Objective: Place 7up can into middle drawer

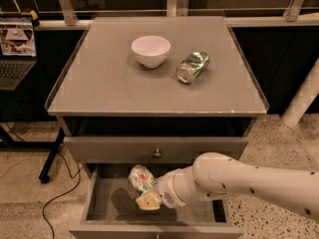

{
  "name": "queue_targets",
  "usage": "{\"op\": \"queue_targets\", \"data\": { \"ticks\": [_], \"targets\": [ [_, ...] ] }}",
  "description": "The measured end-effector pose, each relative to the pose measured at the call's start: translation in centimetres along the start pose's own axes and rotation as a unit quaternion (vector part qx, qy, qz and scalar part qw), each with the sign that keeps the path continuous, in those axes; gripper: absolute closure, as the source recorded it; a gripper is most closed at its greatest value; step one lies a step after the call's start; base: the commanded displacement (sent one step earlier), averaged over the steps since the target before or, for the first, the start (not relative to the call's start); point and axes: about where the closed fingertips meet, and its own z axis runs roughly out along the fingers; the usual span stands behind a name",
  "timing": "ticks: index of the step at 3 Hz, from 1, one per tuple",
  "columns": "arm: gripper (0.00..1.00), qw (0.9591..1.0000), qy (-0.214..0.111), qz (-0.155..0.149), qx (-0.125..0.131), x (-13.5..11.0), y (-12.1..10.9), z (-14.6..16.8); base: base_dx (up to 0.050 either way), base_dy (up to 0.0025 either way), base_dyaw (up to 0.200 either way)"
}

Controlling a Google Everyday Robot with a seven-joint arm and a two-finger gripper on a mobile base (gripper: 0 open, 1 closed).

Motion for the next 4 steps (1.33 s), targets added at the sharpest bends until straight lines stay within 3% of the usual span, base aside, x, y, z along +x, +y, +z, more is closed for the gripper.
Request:
{"op": "queue_targets", "data": {
  "ticks": [2, 3, 4],
  "targets": [
    [1.00, 0.9989, 0.002, 0.047, -0.010, 1.8, -2.3, 3.0, 0.000, 0.00000, 0.000],
    [1.00, 0.9988, 0.001, 0.049, -0.006, 2.5, -2.4, 3.6, 0.000, 0.00000, 0.000],
    [1.00, 0.9971, -0.006, 0.075, -0.003, 4.5, -3.8, 4.8, 0.000, 0.00000, 0.000]
  ]
}}
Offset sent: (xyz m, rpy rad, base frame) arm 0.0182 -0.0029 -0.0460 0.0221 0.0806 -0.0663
